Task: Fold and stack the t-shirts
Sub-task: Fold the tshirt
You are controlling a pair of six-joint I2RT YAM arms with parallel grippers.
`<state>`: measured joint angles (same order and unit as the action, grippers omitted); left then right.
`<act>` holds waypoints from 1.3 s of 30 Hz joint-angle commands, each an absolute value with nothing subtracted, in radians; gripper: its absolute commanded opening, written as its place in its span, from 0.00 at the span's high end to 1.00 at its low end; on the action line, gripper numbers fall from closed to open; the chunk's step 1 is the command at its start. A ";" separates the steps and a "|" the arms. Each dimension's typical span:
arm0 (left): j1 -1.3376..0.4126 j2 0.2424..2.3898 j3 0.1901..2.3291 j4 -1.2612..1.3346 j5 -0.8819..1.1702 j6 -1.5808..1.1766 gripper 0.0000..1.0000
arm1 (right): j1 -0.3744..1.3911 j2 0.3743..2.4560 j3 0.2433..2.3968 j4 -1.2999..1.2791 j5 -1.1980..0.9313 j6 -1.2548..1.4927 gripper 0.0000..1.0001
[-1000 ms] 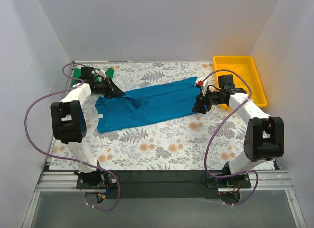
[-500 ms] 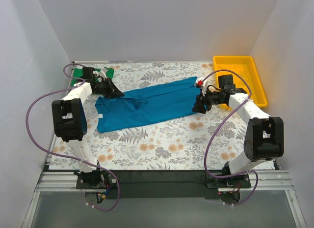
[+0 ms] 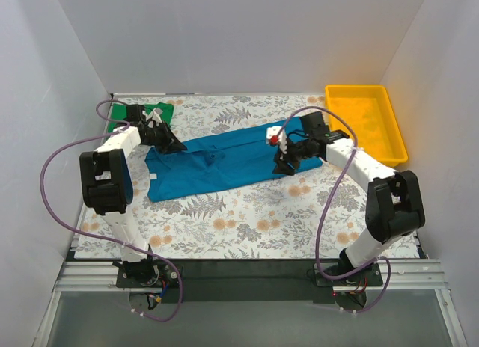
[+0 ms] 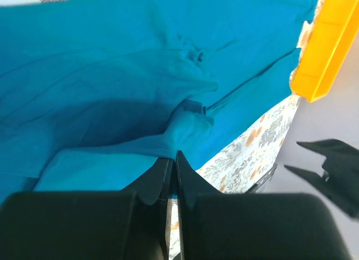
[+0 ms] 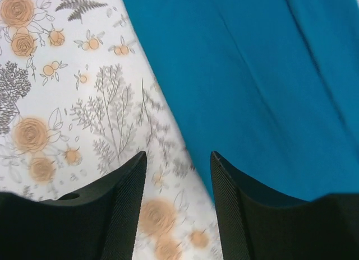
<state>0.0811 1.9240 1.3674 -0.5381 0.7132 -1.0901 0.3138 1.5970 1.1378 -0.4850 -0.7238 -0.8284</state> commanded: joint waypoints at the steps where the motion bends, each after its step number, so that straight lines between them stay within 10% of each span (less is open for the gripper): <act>1: 0.077 1.842 1.338 -0.531 0.678 -1.088 1.00 | 0.452 1.632 1.262 -0.492 -0.669 -1.075 0.42; 14: 0.077 1.683 1.163 -0.465 0.632 -1.120 1.00 | 0.716 2.046 1.736 -0.422 -0.488 -1.298 0.42; 39: 0.077 1.632 1.109 -0.451 0.661 -1.132 1.00 | 0.781 2.307 1.902 -0.362 -0.419 -1.378 0.45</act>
<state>0.0811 1.6752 1.1187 -0.4629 0.6437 -1.1347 0.7746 2.2993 1.8629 -0.3859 -0.4202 -1.3655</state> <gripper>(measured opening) 0.014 0.552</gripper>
